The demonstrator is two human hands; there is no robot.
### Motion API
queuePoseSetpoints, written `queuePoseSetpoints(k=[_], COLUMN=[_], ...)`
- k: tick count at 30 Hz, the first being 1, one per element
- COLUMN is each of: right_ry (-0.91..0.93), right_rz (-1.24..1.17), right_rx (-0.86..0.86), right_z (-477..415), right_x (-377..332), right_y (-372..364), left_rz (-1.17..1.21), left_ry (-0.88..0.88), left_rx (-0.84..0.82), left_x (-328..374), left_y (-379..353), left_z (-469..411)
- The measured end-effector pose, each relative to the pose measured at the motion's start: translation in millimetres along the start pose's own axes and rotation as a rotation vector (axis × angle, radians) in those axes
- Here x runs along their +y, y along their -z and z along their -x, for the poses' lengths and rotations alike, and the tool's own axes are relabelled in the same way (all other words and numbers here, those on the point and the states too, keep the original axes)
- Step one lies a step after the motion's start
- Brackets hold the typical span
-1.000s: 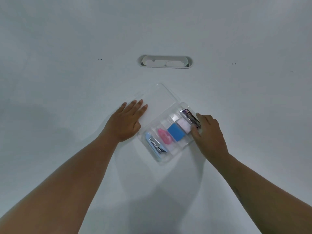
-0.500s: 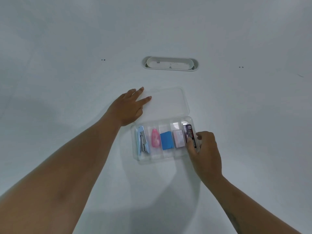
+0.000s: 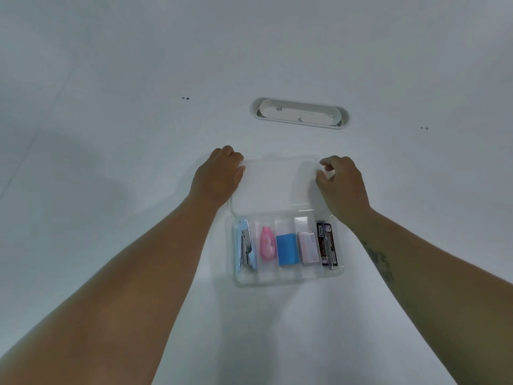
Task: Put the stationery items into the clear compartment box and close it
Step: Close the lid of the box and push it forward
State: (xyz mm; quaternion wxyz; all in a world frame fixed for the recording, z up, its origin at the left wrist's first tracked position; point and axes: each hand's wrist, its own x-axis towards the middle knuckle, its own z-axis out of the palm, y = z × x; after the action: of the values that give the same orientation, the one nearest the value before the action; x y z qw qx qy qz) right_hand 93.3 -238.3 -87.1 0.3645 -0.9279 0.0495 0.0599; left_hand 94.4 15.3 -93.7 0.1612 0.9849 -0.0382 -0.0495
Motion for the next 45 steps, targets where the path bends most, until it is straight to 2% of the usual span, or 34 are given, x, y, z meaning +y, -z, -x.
queuePoseSetpoints(k=[6, 11, 18, 24, 29, 39, 45], right_ry=[0.189, 0.205, 0.301, 0.371, 0.384, 0.389, 0.415], right_rz=[0.215, 0.350, 0.342, 0.273, 0.203, 0.278, 0.427], right_rx=[-0.089, -0.162, -0.060, 0.044, 0.063, 0.085, 0.094], right_z=[-29, -42, -42, -11, 30, 116, 158], right_x=[-14, -20, -49, -61, -63, -44, -27], right_y=[-9, -5, 22, 50, 67, 64, 43], left_rz=[0.019, -0.025, -0.119, -0.063, 0.003, 0.049, 0.035], left_ry=[0.021, 0.017, -0.035, -0.080, -0.156, -0.262, -0.330], left_rx=[0.045, 0.012, 0.073, 0.095, 0.119, 0.002, -0.054], left_x=[-1, 4, 15, 25, 29, 32, 22], left_y=[-2, 8, 44, 83, 101, 93, 69], left_z=[-6, -10, -9, 9, 48, 118, 146])
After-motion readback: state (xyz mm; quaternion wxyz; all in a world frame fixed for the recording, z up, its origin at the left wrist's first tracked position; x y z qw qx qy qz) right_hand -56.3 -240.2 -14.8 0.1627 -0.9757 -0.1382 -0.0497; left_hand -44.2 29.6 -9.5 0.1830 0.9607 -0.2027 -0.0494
